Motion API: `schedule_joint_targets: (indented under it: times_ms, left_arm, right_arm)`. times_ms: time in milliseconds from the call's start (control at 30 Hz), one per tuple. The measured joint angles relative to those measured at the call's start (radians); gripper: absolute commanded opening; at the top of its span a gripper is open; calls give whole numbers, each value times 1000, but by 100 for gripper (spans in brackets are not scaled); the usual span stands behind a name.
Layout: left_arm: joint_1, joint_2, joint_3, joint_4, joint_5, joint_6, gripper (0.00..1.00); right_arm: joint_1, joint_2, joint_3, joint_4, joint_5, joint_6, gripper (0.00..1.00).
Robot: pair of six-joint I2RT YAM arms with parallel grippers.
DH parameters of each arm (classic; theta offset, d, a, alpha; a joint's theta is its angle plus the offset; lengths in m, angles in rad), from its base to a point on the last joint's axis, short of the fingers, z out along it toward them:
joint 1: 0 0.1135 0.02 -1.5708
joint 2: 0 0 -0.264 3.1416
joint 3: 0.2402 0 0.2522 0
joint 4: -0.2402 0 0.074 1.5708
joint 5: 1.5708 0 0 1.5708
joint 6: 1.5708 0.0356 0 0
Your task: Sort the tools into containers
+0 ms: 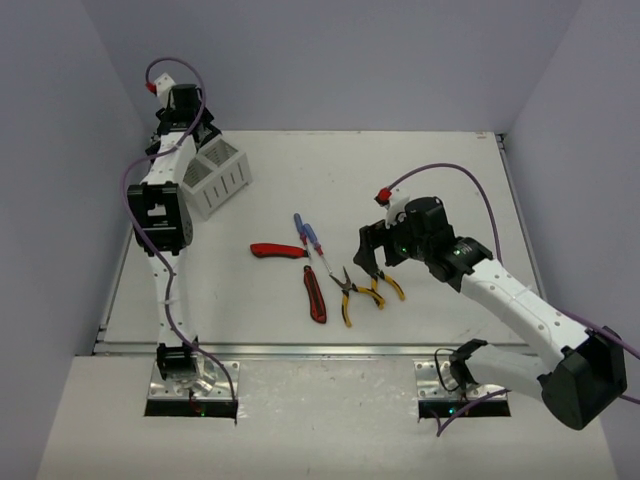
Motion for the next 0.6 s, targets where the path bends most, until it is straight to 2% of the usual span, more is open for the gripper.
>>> schedule_joint_targets:
  times_ms: [67, 100, 200, 367, 433, 467, 500, 533, 600]
  left_arm:
    - [-2, 3, -1, 0, 16, -8, 93]
    - [-5, 3, -1, 1, 24, -11, 100]
    - [-12, -20, -31, 6, 47, -37, 100]
    - [-23, -127, -72, -53, 81, -76, 100]
    - [-29, -233, -117, -89, 102, -98, 100]
    - [-32, -296, -156, -100, 111, -108, 100]
    - [-38, -382, -232, -89, 128, -121, 100]
    - [-45, -488, -321, -91, 145, -136, 100]
    - [-69, -708, -521, -44, 180, -152, 100]
  right_arm:
    - [0, 13, 7, 0, -12, 0, 99]
    - [0, 19, 12, 1, -16, 0, 99]
    - [0, 43, 35, 2, -34, 6, 98]
    - [0, 177, 119, 22, -52, 24, 88]
    - [0, 284, 187, 22, -47, 29, 73]
    - [0, 331, 218, 22, -42, 36, 72]
    - [0, 383, 252, 12, -35, 42, 59]
    - [0, 432, 284, 5, -32, 45, 53]
    - [2, 532, 355, -21, -31, 48, 52]
